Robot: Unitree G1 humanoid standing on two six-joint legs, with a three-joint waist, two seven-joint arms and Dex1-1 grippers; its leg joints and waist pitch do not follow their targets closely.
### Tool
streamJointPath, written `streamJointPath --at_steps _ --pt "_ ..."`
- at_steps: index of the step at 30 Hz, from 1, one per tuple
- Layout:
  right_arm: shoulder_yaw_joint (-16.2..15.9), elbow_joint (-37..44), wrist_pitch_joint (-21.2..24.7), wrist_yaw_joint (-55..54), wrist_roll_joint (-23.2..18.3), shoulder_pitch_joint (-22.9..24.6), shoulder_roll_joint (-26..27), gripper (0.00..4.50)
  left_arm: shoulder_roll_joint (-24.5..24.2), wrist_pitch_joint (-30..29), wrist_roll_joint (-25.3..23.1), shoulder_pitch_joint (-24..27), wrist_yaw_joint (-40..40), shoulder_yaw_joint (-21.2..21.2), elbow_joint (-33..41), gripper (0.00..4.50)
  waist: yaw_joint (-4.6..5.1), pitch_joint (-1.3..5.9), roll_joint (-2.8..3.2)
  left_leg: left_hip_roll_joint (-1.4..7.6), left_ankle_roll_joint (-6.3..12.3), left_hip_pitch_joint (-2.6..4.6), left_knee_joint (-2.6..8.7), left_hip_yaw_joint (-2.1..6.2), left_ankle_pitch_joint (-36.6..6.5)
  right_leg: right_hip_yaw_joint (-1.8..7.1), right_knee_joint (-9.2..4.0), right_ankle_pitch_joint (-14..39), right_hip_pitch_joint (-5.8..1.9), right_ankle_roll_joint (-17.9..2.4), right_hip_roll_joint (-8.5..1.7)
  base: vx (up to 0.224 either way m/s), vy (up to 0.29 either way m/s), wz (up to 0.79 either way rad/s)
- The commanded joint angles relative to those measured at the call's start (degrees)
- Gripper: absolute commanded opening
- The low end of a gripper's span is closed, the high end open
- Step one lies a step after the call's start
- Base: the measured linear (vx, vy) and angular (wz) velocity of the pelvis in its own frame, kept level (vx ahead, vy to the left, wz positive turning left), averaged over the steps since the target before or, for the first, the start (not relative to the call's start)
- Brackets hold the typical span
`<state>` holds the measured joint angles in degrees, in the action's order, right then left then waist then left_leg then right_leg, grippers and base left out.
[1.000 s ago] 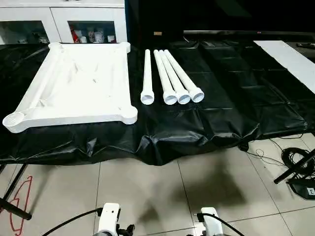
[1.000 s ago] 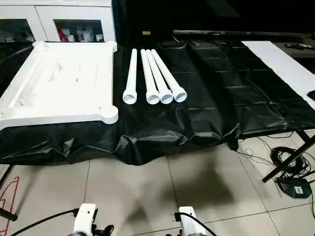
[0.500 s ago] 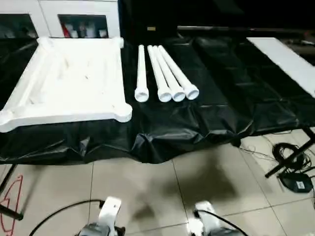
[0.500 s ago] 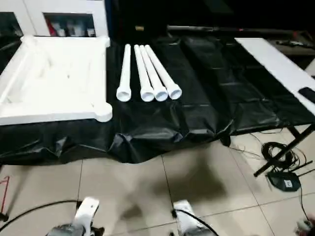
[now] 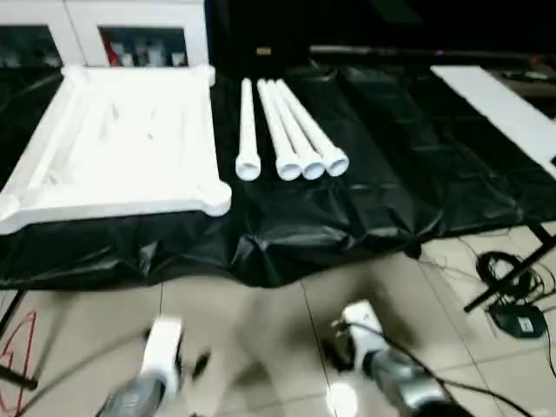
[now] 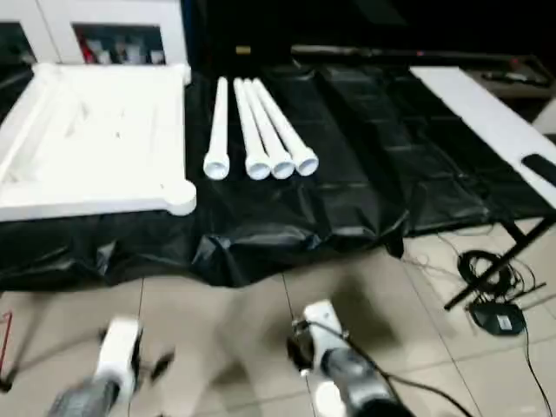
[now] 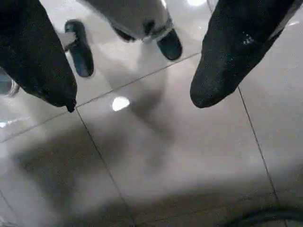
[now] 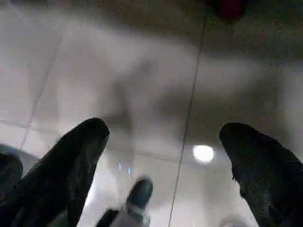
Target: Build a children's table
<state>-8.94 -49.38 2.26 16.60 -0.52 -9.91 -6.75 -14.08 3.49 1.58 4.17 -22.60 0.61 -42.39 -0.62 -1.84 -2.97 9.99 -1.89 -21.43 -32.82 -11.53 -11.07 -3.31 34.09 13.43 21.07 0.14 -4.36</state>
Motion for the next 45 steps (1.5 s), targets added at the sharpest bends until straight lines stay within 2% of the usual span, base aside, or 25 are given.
streamJointPath --at_steps 1,4,9,12,17,19,22,23,24,25,26,27,29,30,32,33,35,36,37,38,39,40,41,44,45 --pt "0.67 11.31 2.15 2.11 -1.77 3.86 -2.65 4.34 -1.63 -0.06 2.13 4.09 -2.37 0.67 11.61 4.34 -0.04 2.00 0.78 5.17 5.33 1.08 3.91 1.77 -10.98 3.19 -3.23 -2.86 -1.40 -14.83 -4.71 0.000 0.000 0.00" --pt "1.14 23.01 4.99 3.88 -3.19 8.58 -5.12 4.34 -2.99 -0.51 4.12 9.17 -3.66 1.91 21.12 4.34 -0.56 1.34 0.62 5.55 3.75 1.05 4.58 2.00 -16.16 3.35 -3.92 4.05 -1.40 -12.79 -4.65 0.000 0.000 0.00" --pt "2.45 53.23 12.09 10.19 -10.93 22.89 -10.73 4.34 -3.82 -3.48 8.80 19.27 -2.85 5.64 45.87 4.34 -0.82 0.39 0.39 5.05 -0.88 1.44 5.23 2.49 -26.22 3.91 -5.73 21.42 -0.12 -6.74 -4.24 0.000 0.000 0.00" --pt "4.00 63.86 16.64 10.74 -16.13 26.64 -11.84 4.34 -3.55 -8.06 11.05 21.39 -0.07 7.69 56.64 4.34 -1.27 0.45 0.48 4.90 -0.69 1.15 5.46 2.58 -23.95 3.94 -5.25 16.79 -0.19 -6.21 -3.76 0.000 0.000 0.00" --pt "6.79 72.29 21.01 8.94 -20.01 27.90 -11.29 4.34 -2.29 -13.53 12.80 20.84 4.51 9.83 66.62 4.34 -1.18 0.40 0.55 4.27 -2.24 1.27 5.26 2.72 -24.90 4.22 -5.30 17.63 0.15 -5.09 -3.27 0.000 0.000 0.00" --pt "9.22 74.02 20.74 5.79 -19.16 26.31 -9.87 4.34 -1.01 -16.02 11.04 18.44 8.69 10.70 71.46 4.34 -1.58 0.51 2.65 4.03 -4.00 1.62 5.27 3.12 -26.54 4.20 -5.17 15.88 0.17 -5.25 -3.17 0.000 0.000 0.00" --pt "11.77 73.09 20.05 2.47 -20.18 23.16 -8.21 4.34 0.44 -18.87 11.14 15.43 12.42 11.14 75.00 4.34 -1.59 0.71 2.16 3.73 -3.27 1.36 4.89 2.93 -22.70 4.12 -4.70 11.74 -0.32 -5.98 -2.90 0.000 0.000 0.00" --pt "12.55 72.13 18.79 0.63 -18.56 21.11 -8.03 4.34 0.97 -20.06 10.92 13.78 13.84 10.91 76.02 4.34 -1.44 0.63 1.08 3.72 -2.65 1.01 4.77 2.58 -20.36 4.11 -4.70 10.37 -0.44 -5.72 -2.77 0.000 0.000 0.00" --pt "13.08 71.28 19.26 -0.61 -18.03 19.34 -7.90 4.34 1.15 -20.81 10.24 12.40 14.78 10.63 76.30 4.34 -1.73 0.76 1.72 3.59 -2.62 1.09 4.66 2.71 -19.29 4.15 -4.38 9.99 -0.52 -5.76 -2.96 0.000 0.000 0.00" --pt "13.64 70.19 19.83 -1.13 -18.61 17.48 -7.60 4.34 1.70 -21.11 10.15 10.74 15.74 10.20 76.00 4.34 -1.54 0.90 0.58 3.43 -1.93 1.08 4.30 2.40 -17.29 4.14 -4.31 9.21 -0.56 -5.54 -2.84 0.000 0.000 0.00" --pt "14.20 68.86 20.72 -0.93 -19.98 15.73 -7.44 4.34 1.85 -21.55 9.36 9.10 16.35 9.54 75.20 4.34 -1.76 1.28 0.48 3.19 -1.12 0.93 3.88 2.28 -14.49 4.21 -4.06 7.73 -0.82 -5.35 -2.92 0.000 0.000 0.00" --pt "15.08 67.18 20.96 -1.16 -21.07 13.69 -6.81 4.34 1.53 -20.75 6.89 6.72 16.69 8.45 73.57 4.34 -1.64 1.24 -0.37 3.20 -0.17 0.85 3.72 2.10 -12.58 4.18 -4.09 6.64 -0.81 -4.91 -2.81 0.000 0.000 0.00" --pt "15.82 65.29 21.17 -1.56 -21.73 11.30 -6.20 4.34 1.43 -19.70 5.26 3.36 16.88 7.49 71.07 4.34 -2.04 1.53 0.50 3.10 -0.10 0.99 3.38 2.15 -10.37 4.22 -3.58 5.31 -0.69 -4.54 -2.94 0.000 0.000 0.00" --pt "16.43 63.18 21.95 -2.67 -22.38 8.05 -4.95 4.34 1.55 -19.68 5.45 -1.21 17.17 7.17 67.73 4.34 -1.59 1.58 -0.32 3.16 -0.05 1.03 3.24 1.90 -9.92 4.24 -3.52 4.33 -0.63 -4.47 -2.65 0.000 0.000 0.00" --pt "16.26 62.37 22.40 -3.37 -22.11 6.53 -4.58 4.34 1.74 -19.56 6.37 -3.18 17.12 7.19 66.26 4.34 -1.61 1.95 0.03 3.12 -0.91 1.02 3.25 2.22 -7.93 3.92 -2.78 1.51 -0.96 -5.03 -2.58 0.000 0.000 0.00" --pt "15.12 60.93 22.62 -4.75 -19.94 2.68 -4.69 4.34 2.17 -18.78 6.42 -7.34 16.21 5.66 62.90 4.34 -1.50 2.02 0.71 3.26 -1.25 1.11 3.19 2.26 -7.05 3.94 -2.55 -0.39 -0.96 -5.20 -2.56 0.000 0.000 0.00" --pt "15.36 60.18 22.76 -4.82 -19.85 1.15 -5.14 4.34 2.62 -18.90 6.03 -8.90 16.11 4.66 62.11 4.34 -1.14 2.16 0.52 3.05 -1.83 1.25 2.95 2.13 -6.02 3.82 -2.34 -3.14 -0.84 -5.73 -2.15 0.000 0.000 0.00" --pt "14.61 57.52 22.21 -6.00 -17.60 -2.16 -5.43 4.34 3.18 -20.12 5.60 -11.48 16.03 3.44 59.21 4.34 -1.04 2.25 0.83 3.10 -2.99 1.56 3.00 2.13 -8.72 3.60 -2.18 -2.49 -1.22 -6.83 -2.21 0.000 0.000 0.00" --pt "14.86 56.56 22.33 -6.99 -17.58 -3.37 -4.72 4.34 3.31 -21.08 5.69 -12.11 15.87 3.15 58.24 4.34 -1.21 2.11 2.14 3.08 -3.96 2.08 3.31 2.17 -14.54 3.53 -2.48 3.32 -1.46 -7.21 -2.46 0.000 0.000 0.00" --pt "15.11 55.98 22.62 -7.62 -18.01 -4.06 -3.87 4.34 3.26 -21.93 5.91 -12.44 15.48 3.18 57.43 4.34 -0.90 1.83 1.64 3.20 -4.09 2.51 3.59 1.98 -18.29 3.42 -3.18 7.27 -1.24 -7.13 -2.32 0.000 0.000 0.00" --pt "14.45 54.78 21.44 -8.20 -17.13 -5.11 -2.85 4.34 2.37 -21.82 4.47 -12.94 14.99 2.68 55.68 4.34 -0.68 1.39 1.23 2.81 -3.53 3.30 3.76 1.87 -26.44 3.14 -4.59 19.24 -1.41 -6.61 -2.09 0.000 0.000 0.00" --pt "13.82 55.00 21.20 -7.55 -16.91 -5.03 -2.80 4.34 1.96 -22.75 3.91 -13.16 15.22 2.59 55.39 4.34 -0.53 1.37 1.25 2.68 -3.23 3.47 3.70 1.88 -27.68 3.10 -4.84 21.87 -1.67 -6.65 -1.95 0.000 0.000 0.00" --pt "13.17 55.39 20.79 -7.54 -16.24 -4.89 -2.76 4.34 1.85 -23.31 4.03 -13.40 15.49 2.98 55.38 4.34 -0.59 1.38 0.68 2.46 -2.56 3.42 3.65 1.72 -28.08 3.00 -5.26 24.33 -2.10 -6.53 -1.95 0.000 0.000 0.00" --pt "10.76 56.61 20.90 -6.86 -15.01 -4.53 -2.72 4.34 2.37 -24.66 5.49 -14.82 16.93 4.94 55.25 4.34 -1.29 1.40 0.84 2.16 -0.37 3.62 3.59 1.25 -24.31 3.24 -5.95 26.70 -3.73 -7.23 -2.06 0.040 -0.015 0.01" --pt "9.58 56.58 20.91 -7.00 -14.25 -4.45 -2.44 4.34 2.52 -24.43 5.64 -15.25 17.30 5.42 54.75 4.34 -2.29 1.29 0.58 0.71 4.57 -1.15 3.73 2.55 -19.65 1.28 -6.62 24.68 -7.70 -6.67 -3.67 0.051 -0.006 0.06"
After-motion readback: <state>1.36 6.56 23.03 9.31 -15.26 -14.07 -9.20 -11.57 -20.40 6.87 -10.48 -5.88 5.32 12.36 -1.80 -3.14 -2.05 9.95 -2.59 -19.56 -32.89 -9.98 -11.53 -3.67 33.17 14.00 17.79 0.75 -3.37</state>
